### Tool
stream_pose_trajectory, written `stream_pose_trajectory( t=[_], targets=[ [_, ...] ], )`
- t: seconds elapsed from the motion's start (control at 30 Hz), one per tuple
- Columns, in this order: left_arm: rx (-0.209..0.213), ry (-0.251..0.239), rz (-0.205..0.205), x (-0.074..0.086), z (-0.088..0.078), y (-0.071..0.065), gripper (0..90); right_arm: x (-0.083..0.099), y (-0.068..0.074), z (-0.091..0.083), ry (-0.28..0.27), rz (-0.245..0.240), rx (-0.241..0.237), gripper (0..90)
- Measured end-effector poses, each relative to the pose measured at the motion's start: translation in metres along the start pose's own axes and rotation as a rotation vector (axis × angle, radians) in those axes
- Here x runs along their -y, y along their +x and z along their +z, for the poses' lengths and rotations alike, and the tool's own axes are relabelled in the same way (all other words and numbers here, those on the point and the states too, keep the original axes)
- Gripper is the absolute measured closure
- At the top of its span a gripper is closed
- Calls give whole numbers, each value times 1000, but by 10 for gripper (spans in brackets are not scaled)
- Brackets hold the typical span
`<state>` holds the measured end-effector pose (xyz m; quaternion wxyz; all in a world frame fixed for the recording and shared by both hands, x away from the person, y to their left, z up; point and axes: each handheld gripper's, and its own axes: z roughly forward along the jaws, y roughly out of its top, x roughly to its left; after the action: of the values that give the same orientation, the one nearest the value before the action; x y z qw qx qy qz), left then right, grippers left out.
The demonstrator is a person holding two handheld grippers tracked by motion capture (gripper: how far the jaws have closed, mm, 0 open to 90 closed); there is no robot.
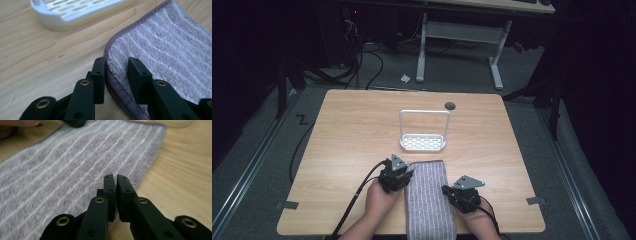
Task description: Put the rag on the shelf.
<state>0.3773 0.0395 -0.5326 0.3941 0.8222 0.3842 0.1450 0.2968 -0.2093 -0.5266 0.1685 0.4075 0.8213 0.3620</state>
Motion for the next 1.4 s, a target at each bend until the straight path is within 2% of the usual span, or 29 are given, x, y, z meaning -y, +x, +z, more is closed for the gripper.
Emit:
stream_pose_trajectory(
  t=[0.13, 0.2, 0.23, 0.33, 0.4, 0.43, 0.47, 0.53, 0.57, 0.63, 0.7, 0.73, 0.77, 0.8, 0.83, 0.87, 0.9, 0.97, 1.0, 1.03, 1.07, 1.17, 1.2, 1.23, 1.27, 1.3, 1.33, 1.37, 1.4],
  targets=[
    [12, 2, 1, -1, 0, 4, 707, 1, 3, 0, 0, -12, -10, 866],
    [22, 14, -16, -1, -1, 5, 740, 2, 7, 0, -1, -14, -20, 865],
    [50, 26, -35, 1, -5, 3, 751, 2, 11, 0, 1, -29, -23, 861],
    [54, 21, -41, 5, -9, 2, 750, 2, 13, 1, 2, -22, -27, 850],
    [61, 16, -73, 9, -14, 5, 736, 0, 13, 0, -5, -19, -38, 826],
    [61, 16, -73, 9, -14, 5, 726, 0, 12, -1, -19, -12, -42, 823],
    [64, -3, -92, 10, -17, 9, 711, -3, 9, -3, -41, 13, -38, 812],
    [69, -19, -93, 10, -18, 11, 700, -5, 7, -5, -52, 25, -32, 797],
    [72, -27, -95, 9, -18, 11, 666, -13, -1, -3, -71, 61, -11, 756],
    [80, -33, -103, 6, -15, 11, 644, -18, -6, 0, -71, 73, 0, 737],
    [60, -34, -123, 4, -11, 12, 591, -27, -16, 11, -53, 88, 32, 662],
    [51, -29, -130, 4, -10, 12, 570, -35, -26, 26, -31, 152, 26, 585],
    [50, -19, -144, 4, -8, 13, 570, -35, -26, 26, -31, 152, 26, 585],
    [52, -21, -153, 5, -6, 14, 568, -38, -29, 33, -36, 163, 47, 568],
    [56, -25, -160, 6, -6, 13, 606, -41, -33, 44, -17, 175, 67, 554],
    [73, -26, -166, 7, -6, 13, 606, -41, -33, 44, -17, 175, 67, 554],
    [90, -34, -176, 8, -5, 11, 647, -41, -32, 48, -10, 181, 71, 568],
    [91, -38, -198, 9, -5, 8, 704, -41, -31, 51, -26, 166, 82, 593],
    [85, -39, -212, 9, -5, 8, 745, -40, -27, 51, -26, 153, 70, 685],
    [85, -39, -212, 9, -5, 8, 760, -40, -27, 51, -26, 153, 70, 685],
    [85, -37, -217, 10, -5, 8, 775, -40, -23, 50, -22, 131, 70, 774],
    [75, -33, -203, 10, -5, 7, 793, -40, -21, 50, -20, 122, 57, 820],
    [74, -39, -193, 10, -7, 6, 801, -40, -19, 50, -22, 97, 61, 838],
    [74, -39, -193, 10, -7, 6, 803, -40, -18, 50, -25, 93, 62, 843],
    [87, -81, -204, 13, -11, 7, 805, -40, -18, 49, -36, 95, 64, 845],
    [87, -81, -204, 13, -11, 7, 806, -40, -18, 49, -36, 95, 64, 845],
    [101, -123, -220, 15, -15, 8, 806, -39, -17, 47, -60, 97, 64, 846],
    [101, -123, -220, 15, -15, 8, 806, -39, -17, 47, -60, 97, 64, 846],
    [99, -149, -202, 17, -17, 6, 806, -40, -14, 43, -86, 86, 74, 846]
  ],
)
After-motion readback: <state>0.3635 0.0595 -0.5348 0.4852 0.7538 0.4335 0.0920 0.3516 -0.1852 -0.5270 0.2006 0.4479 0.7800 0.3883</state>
